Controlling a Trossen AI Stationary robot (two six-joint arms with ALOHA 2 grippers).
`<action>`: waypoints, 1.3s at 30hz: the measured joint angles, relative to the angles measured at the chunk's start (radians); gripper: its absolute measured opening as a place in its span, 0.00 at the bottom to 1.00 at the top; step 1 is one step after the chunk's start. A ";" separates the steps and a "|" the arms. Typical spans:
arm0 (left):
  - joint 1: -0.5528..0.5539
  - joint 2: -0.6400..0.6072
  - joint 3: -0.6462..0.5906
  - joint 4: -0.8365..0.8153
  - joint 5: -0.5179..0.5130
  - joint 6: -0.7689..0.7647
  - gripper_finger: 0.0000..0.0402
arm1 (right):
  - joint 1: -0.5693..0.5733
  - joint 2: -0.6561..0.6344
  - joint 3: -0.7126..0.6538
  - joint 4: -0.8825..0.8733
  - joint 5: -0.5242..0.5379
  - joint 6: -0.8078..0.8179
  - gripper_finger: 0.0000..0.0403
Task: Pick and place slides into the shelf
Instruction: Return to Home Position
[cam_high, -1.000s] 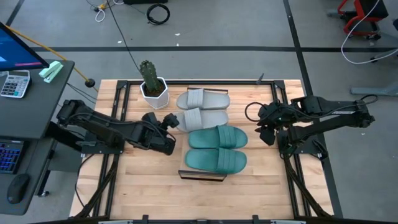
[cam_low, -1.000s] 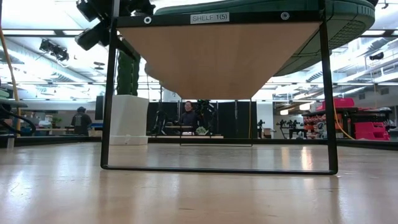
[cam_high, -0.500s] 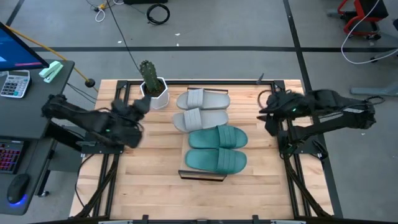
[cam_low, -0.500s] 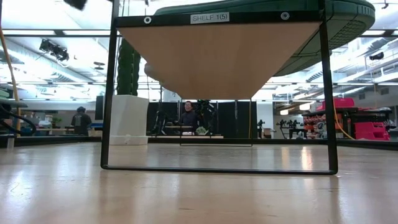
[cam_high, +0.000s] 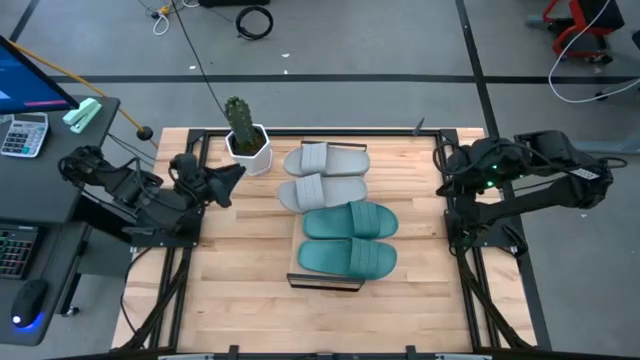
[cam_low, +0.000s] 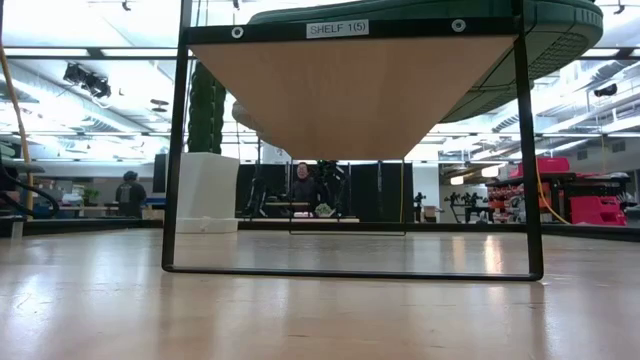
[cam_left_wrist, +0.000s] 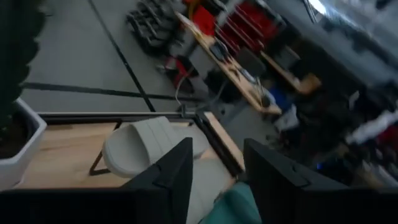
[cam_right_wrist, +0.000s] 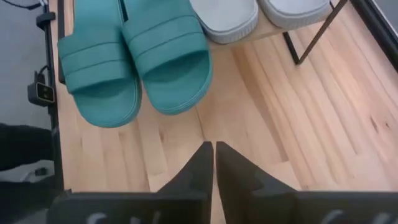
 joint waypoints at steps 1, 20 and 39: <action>0.001 -0.006 0.000 0.000 0.019 0.032 0.36 | 0.000 0.006 0.009 -0.009 -0.001 -0.001 0.06; -0.004 -0.100 0.000 -0.426 0.451 0.131 0.46 | 0.000 0.244 0.110 -0.013 -0.043 0.061 0.19; -0.102 -0.294 -0.202 -0.488 0.464 0.047 0.41 | 0.000 0.081 0.082 -0.134 0.037 0.221 0.19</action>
